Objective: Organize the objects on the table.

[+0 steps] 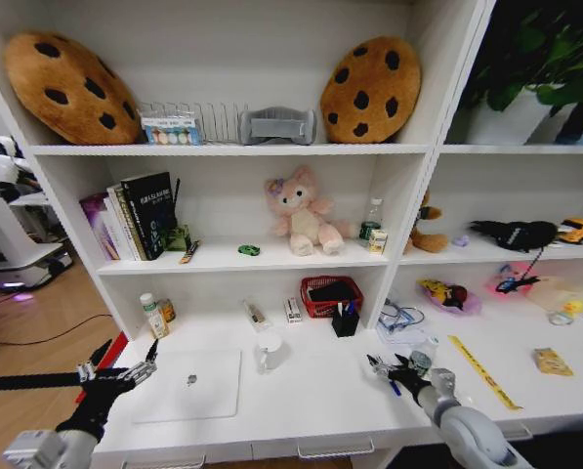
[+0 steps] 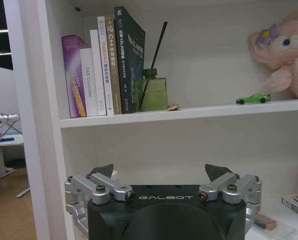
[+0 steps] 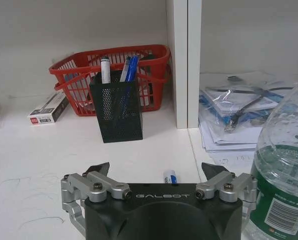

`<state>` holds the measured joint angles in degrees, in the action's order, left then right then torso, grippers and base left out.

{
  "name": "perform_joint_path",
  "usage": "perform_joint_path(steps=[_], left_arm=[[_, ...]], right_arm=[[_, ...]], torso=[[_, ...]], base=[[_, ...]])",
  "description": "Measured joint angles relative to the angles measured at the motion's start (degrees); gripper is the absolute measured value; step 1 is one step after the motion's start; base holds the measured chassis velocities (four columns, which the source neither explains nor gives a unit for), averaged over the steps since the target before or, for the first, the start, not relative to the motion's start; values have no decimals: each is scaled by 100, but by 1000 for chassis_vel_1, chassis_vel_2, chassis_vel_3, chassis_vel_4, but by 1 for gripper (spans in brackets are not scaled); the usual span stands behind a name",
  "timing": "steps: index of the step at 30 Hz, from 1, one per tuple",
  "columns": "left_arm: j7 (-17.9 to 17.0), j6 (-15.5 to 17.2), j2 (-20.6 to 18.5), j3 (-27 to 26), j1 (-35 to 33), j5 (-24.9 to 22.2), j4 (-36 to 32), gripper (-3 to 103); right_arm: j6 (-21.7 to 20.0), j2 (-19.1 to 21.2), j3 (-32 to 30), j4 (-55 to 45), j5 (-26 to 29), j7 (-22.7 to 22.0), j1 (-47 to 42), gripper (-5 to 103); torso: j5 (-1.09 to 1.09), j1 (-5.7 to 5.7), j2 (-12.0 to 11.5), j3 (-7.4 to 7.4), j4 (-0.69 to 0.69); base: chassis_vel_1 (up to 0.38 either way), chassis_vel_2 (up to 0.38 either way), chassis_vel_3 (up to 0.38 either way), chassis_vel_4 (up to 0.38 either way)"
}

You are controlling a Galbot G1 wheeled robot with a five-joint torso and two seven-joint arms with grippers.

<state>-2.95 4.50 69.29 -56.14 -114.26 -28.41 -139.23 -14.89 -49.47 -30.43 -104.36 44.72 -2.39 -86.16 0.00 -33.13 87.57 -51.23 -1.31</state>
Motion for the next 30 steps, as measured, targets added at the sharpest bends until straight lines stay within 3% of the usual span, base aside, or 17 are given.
perform_joint_path(steps=[5,12,14,18,19,21,27,30], left_arm=[[0,0,0,0,0,0,0,100],[0,0,0,0,0,0,0,100],[0,0,0,0,0,0,0,100],[0,0,0,0,0,0,0,100],[0,0,0,0,0,0,0,100],[0,0,0,0,0,0,0,100],[0,0,0,0,0,0,0,100],[0,0,0,0,0,0,0,100]], right_arm=[[-72,-19,91,119,49,-59,115,103],[-132,-21,148,230,96,-42,166,89],[-139,-22,172,270,94,-30,195,84],[-207,10,244,440,43,-1,310,62],[-207,10,244,440,43,-1,310,62],[-233,43,264,489,10,34,326,51],[-226,99,279,614,-128,323,366,44],[-252,133,318,642,-115,369,422,29]], torso=[[0,0,0,0,0],[0,0,0,0,-1],[0,0,0,0,-1],[0,0,0,0,0],[0,0,0,0,0],[0,0,0,0,0],[-1,0,0,0,-1],[-1,0,0,0,0]], base=[[0,0,0,0],[0,0,0,0],[0,0,0,0],[0,0,0,0],[0,0,0,0],[0,0,0,0],[0,0,0,0],[0,0,0,0]])
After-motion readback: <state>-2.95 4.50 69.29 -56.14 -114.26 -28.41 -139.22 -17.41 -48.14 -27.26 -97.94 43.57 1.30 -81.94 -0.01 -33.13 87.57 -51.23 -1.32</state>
